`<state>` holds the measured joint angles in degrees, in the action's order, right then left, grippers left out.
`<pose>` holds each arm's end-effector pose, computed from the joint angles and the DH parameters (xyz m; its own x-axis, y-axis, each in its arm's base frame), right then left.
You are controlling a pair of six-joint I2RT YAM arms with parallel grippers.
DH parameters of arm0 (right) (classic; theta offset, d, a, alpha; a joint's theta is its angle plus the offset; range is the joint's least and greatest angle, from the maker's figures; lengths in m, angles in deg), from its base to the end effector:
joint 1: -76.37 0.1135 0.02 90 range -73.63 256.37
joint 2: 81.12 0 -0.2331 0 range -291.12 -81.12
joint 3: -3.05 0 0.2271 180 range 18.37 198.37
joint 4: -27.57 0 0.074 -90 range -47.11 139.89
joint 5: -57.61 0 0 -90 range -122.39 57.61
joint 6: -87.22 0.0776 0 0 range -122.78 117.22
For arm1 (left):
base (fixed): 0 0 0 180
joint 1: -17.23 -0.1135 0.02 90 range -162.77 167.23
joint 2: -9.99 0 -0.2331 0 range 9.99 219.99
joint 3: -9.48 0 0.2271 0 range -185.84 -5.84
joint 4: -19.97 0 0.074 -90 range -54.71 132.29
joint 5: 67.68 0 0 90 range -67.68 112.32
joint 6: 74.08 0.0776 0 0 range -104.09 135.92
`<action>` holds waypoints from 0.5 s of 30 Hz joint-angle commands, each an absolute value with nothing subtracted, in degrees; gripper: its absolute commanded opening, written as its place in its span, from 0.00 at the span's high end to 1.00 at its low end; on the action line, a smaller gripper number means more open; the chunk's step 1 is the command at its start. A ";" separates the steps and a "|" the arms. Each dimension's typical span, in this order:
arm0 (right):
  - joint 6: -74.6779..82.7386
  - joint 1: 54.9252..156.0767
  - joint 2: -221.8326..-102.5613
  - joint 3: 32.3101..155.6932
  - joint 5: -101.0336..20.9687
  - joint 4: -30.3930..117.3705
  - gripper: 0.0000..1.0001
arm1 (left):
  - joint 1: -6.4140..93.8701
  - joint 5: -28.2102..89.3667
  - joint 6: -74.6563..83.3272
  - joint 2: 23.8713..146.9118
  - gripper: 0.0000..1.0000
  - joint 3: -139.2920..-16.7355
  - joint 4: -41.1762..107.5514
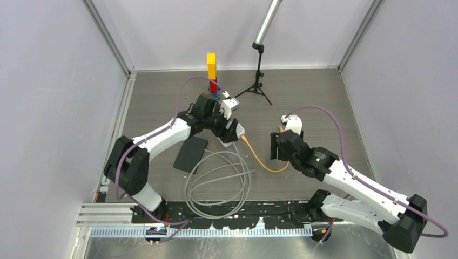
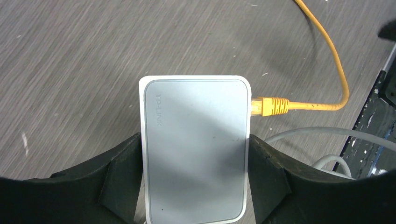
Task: Insert the plug into the switch port
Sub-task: Insert the connector into the switch port.
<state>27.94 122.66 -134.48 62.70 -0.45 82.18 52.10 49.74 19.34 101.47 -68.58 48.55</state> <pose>0.1676 0.1159 0.2210 -0.6328 -0.0347 -0.7735 -0.0547 0.9985 0.0000 0.2693 -0.2312 0.1982 -0.5010 0.4136 -0.7602 0.8196 0.5089 -0.2633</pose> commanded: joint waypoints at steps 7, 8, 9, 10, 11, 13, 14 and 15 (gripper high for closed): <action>7.14 122.64 -119.65 46.82 -28.20 47.21 0.26 | 47.23 50.33 17.88 94.49 1.00 -76.80 57.06; 6.06 122.67 -120.84 46.32 -28.41 45.57 0.26 | 47.04 50.51 17.80 93.95 1.00 -77.15 57.19; 4.69 122.60 -122.61 46.47 -29.23 44.56 0.26 | 46.83 50.52 17.90 93.29 1.00 -77.53 57.68; 3.18 122.68 -124.76 47.03 -30.45 44.00 0.26 | 46.57 50.53 17.93 92.66 1.00 -78.19 58.17; 1.70 122.69 -126.79 47.75 -31.01 43.74 0.26 | 46.25 50.53 18.01 91.96 1.00 -78.63 58.61; -1.05 122.69 -130.20 49.38 -30.51 43.37 0.26 | 45.55 50.53 18.11 90.63 1.00 -79.37 59.47; -2.23 122.69 -131.41 49.48 -30.40 41.72 0.26 | 45.22 50.53 18.11 89.99 1.00 -79.67 59.87; -4.20 122.69 -132.47 49.45 -30.14 40.34 0.26 | 44.99 50.61 18.19 89.44 1.00 -80.01 60.31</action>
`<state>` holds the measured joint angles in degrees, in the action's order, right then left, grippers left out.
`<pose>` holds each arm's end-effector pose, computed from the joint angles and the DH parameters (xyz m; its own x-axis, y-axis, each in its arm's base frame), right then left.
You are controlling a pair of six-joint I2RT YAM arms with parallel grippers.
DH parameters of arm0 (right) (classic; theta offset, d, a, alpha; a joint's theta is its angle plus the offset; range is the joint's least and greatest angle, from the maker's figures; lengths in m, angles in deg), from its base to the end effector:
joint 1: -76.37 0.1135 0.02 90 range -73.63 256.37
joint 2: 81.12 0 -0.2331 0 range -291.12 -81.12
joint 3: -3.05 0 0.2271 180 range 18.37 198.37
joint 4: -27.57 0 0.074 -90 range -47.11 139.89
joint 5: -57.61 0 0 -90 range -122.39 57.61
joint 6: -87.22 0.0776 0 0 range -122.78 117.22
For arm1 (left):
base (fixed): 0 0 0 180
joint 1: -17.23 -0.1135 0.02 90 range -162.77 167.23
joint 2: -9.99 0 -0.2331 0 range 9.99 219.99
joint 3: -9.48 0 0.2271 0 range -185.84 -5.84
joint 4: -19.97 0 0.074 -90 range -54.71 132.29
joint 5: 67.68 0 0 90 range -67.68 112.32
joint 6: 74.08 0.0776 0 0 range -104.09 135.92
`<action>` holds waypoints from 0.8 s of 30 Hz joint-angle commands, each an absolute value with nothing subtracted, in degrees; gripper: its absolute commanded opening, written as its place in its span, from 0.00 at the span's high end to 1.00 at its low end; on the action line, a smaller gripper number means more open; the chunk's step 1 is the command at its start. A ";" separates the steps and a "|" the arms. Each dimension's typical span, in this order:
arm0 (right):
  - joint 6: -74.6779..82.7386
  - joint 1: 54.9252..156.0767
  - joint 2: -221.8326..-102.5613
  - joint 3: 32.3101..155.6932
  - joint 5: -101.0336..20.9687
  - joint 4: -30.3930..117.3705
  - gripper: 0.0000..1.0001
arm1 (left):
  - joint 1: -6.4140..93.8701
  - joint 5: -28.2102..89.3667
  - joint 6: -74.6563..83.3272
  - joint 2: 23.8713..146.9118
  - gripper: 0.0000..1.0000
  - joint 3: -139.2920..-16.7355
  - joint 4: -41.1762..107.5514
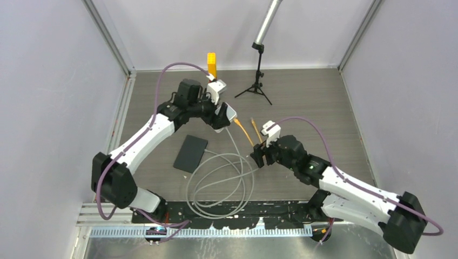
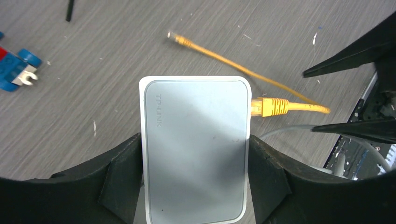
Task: Insert the plug into the switch port
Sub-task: Insert the connector into the switch port.
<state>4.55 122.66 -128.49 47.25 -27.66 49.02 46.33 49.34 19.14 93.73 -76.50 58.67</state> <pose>0.1611 0.1593 0.2094 -0.3708 -0.2039 -0.9060 -0.6264 0.7752 0.0819 0.2770 -0.1945 0.2690 -0.4762 0.3223 -0.8182 0.7805 0.5835 -0.2244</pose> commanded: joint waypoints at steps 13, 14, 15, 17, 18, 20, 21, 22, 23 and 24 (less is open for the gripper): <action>-5.77 122.69 -143.72 38.25 -29.37 6.95 0.41 | 43.45 50.59 18.03 84.23 1.00 -82.94 62.71; -5.12 122.69 -145.16 36.95 -29.20 3.18 0.41 | 43.35 50.54 17.94 84.03 1.00 -82.99 62.72; -4.48 122.68 -146.85 35.88 -28.92 -0.27 0.41 | 43.26 50.53 17.82 83.81 1.00 -83.08 62.85; -3.59 122.69 -150.35 34.88 -28.60 -5.14 0.41 | 43.08 50.49 17.53 83.74 1.00 -83.24 63.06; -3.34 122.69 -152.13 34.51 -28.55 -7.09 0.41 | 43.07 50.36 17.53 83.72 1.00 -83.36 63.15; -3.06 122.78 -155.70 33.82 -27.88 -11.65 0.43 | 42.99 50.31 17.41 83.49 1.00 -83.36 63.13; -2.98 122.78 -157.14 33.37 -27.18 -13.87 0.46 | 42.94 50.24 17.41 83.47 1.00 -83.36 63.22; -2.88 122.78 -158.43 32.93 -26.30 -16.35 0.51 | 42.85 50.17 17.39 83.42 1.00 -83.36 63.30; -2.87 122.80 -159.52 32.57 -25.43 -18.51 0.59 | 42.75 50.06 17.41 83.45 1.00 -83.36 63.39; -2.87 122.86 -159.57 32.16 -24.58 -19.89 0.69 | 42.61 49.94 17.39 83.46 1.00 -83.36 63.53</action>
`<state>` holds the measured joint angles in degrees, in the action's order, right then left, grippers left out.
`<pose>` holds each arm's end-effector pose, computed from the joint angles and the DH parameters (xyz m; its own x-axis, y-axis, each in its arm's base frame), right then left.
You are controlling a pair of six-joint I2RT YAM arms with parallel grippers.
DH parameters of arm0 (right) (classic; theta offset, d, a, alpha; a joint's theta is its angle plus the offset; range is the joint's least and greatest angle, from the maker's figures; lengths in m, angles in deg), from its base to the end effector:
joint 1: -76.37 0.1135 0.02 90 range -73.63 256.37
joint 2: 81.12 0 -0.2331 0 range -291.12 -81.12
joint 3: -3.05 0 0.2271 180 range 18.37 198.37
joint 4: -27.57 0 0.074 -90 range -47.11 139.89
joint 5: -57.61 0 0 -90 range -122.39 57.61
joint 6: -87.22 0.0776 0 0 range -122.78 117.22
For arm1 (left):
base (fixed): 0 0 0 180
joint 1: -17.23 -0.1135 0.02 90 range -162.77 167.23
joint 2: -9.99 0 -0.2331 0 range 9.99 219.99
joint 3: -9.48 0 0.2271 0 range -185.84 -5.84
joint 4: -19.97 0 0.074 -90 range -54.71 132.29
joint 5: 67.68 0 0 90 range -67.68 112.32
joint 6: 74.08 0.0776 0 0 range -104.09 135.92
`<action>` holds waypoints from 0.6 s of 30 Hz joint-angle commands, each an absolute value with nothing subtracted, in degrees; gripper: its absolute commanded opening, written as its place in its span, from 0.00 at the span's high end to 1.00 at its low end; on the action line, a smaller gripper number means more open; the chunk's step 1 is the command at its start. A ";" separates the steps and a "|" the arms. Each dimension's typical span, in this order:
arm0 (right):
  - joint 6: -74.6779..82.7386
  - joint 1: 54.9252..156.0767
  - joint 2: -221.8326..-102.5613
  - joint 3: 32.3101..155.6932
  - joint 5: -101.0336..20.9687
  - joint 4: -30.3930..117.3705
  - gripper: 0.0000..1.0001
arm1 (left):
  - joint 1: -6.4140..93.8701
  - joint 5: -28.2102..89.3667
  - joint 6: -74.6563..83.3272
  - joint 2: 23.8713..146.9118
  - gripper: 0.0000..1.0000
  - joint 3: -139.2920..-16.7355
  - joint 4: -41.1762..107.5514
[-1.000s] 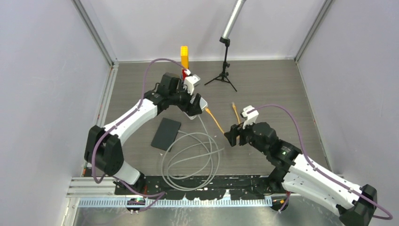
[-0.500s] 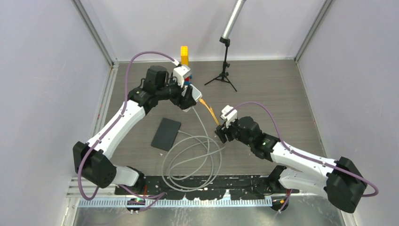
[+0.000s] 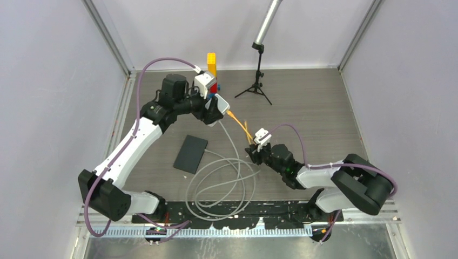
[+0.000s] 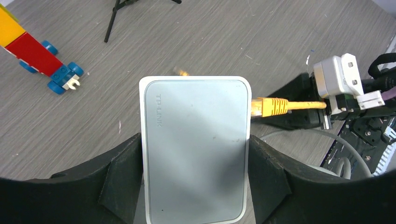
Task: Insert the plug into the switch port
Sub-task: Insert the connector into the switch port, then pick up the connector from the center of the board.
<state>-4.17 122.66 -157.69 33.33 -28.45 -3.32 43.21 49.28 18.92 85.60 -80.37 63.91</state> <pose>0.1896 0.1906 0.1359 -0.1671 -0.2098 -0.9634 -0.6796 0.7324 -0.0416 0.2602 -0.1659 0.3242 -0.4058 0.2496 -0.8792 0.7668 0.6165 -0.1789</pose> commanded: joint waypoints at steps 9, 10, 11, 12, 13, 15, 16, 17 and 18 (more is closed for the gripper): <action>6.54 122.96 -131.61 48.09 -18.57 35.35 1.00 | 41.49 45.06 17.42 84.41 0.94 -77.93 59.41; 8.07 122.89 -129.75 50.99 -17.91 41.41 1.00 | 41.49 44.66 16.89 84.93 0.91 -76.54 57.83; 9.91 122.87 -128.35 54.12 -16.25 48.25 1.00 | 41.49 43.93 16.29 85.48 0.85 -74.69 56.03; 11.28 122.87 -127.43 56.73 -15.76 53.58 1.00 | 41.49 43.51 14.50 86.21 0.82 -73.20 53.75; 12.22 122.87 -126.94 59.54 -15.89 58.08 1.00 | 41.49 43.60 13.07 86.93 0.80 -71.66 51.56; 14.23 122.87 -126.95 64.54 -16.91 65.77 1.00 | 41.57 43.53 10.45 88.21 0.74 -68.45 46.06; 14.93 122.87 -127.27 66.89 -17.96 69.43 0.99 | 41.69 43.05 9.17 88.87 0.72 -66.93 43.16; 15.83 122.87 -127.60 68.81 -18.76 72.40 1.00 | 41.81 42.71 8.33 89.49 0.71 -65.28 40.37; 16.71 122.87 -128.07 70.78 -19.40 75.03 0.99 | 41.98 42.16 7.55 90.22 0.70 -63.92 37.83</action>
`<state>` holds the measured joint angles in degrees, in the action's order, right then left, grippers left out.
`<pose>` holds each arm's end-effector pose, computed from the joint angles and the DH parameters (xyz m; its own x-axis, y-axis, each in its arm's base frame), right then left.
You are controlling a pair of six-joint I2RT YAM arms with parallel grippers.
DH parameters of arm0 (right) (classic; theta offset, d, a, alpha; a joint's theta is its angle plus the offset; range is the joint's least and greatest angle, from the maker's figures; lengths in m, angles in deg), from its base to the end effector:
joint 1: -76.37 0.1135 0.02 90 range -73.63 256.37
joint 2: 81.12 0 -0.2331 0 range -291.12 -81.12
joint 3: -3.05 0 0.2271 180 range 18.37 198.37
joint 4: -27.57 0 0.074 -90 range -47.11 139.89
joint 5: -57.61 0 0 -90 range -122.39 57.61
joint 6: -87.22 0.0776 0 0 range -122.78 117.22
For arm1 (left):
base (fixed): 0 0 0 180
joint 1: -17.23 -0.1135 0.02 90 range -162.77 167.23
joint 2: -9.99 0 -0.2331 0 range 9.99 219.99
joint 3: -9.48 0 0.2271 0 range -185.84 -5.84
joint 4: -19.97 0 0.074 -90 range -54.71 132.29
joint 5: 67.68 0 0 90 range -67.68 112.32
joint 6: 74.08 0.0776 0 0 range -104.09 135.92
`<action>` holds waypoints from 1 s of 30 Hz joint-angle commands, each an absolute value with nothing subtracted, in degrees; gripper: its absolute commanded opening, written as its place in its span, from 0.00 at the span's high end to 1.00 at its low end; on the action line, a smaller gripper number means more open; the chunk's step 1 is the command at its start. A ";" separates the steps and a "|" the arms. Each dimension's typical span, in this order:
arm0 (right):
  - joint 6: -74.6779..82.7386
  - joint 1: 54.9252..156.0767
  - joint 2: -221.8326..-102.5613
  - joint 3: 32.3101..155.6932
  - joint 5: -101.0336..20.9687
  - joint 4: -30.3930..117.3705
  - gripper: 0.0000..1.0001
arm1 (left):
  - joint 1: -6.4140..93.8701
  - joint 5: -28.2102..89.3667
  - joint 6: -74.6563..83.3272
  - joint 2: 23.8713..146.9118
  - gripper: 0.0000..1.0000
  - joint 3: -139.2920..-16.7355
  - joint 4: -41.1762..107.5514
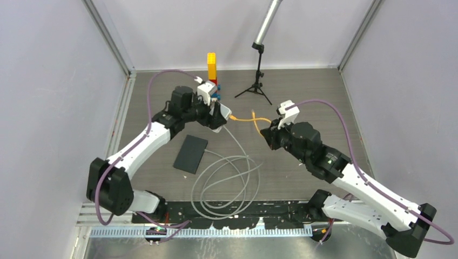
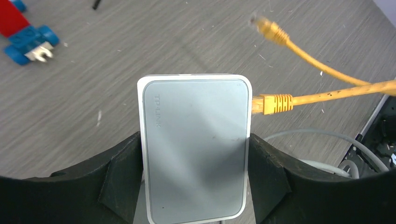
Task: Insert the plug into the switch port
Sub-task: Pick up the connector from the center of the board.
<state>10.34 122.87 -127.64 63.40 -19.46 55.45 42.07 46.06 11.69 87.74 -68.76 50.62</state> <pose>0.1677 0.1515 0.3006 -0.2893 0.0165 -0.9571 -0.5051 0.8467 0.1673 0.2800 -0.1641 0.2704 -0.5064 0.1600 -0.8474 0.6649 0.6982 -0.2655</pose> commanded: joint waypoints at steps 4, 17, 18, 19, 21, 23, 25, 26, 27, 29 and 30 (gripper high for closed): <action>19.97 122.87 -128.11 75.78 -22.29 81.28 1.00 | 42.95 41.38 4.88 94.16 0.59 -60.71 30.99; 28.62 122.82 -118.52 70.97 -28.30 62.26 0.99 | 47.02 36.62 1.01 102.51 0.10 -59.76 27.25; 28.94 122.86 -117.75 69.99 -27.86 60.39 1.00 | 47.17 35.44 1.29 101.74 0.03 -59.84 28.00; 29.31 122.87 -117.08 69.29 -26.97 59.21 1.00 | 47.20 34.32 1.65 100.75 0.01 -59.86 28.90; 30.05 122.80 -116.44 68.60 -24.61 58.53 1.00 | 47.20 31.47 2.46 98.30 0.00 -60.15 30.83; 31.05 122.81 -116.85 68.26 -23.12 58.45 0.99 | 47.20 29.89 4.10 95.89 0.00 -61.00 33.14; 32.32 122.76 -117.60 68.12 -22.56 58.57 1.00 | 47.20 28.76 5.68 93.94 0.00 -62.74 37.31; 32.96 122.78 -118.12 68.11 -22.38 58.54 1.00 | 47.19 28.18 6.55 93.00 0.00 -63.68 39.39; 33.62 122.78 -118.65 68.16 -21.98 58.73 1.00 | 47.20 27.74 7.25 92.03 0.00 -64.40 41.35; 34.74 122.79 -119.93 68.50 -21.11 59.50 1.00 | 47.20 26.96 8.16 89.71 0.00 -65.27 44.34; 35.25 122.74 -120.55 68.67 -20.98 59.58 0.99 | 47.20 27.01 8.26 88.50 0.00 -65.49 45.16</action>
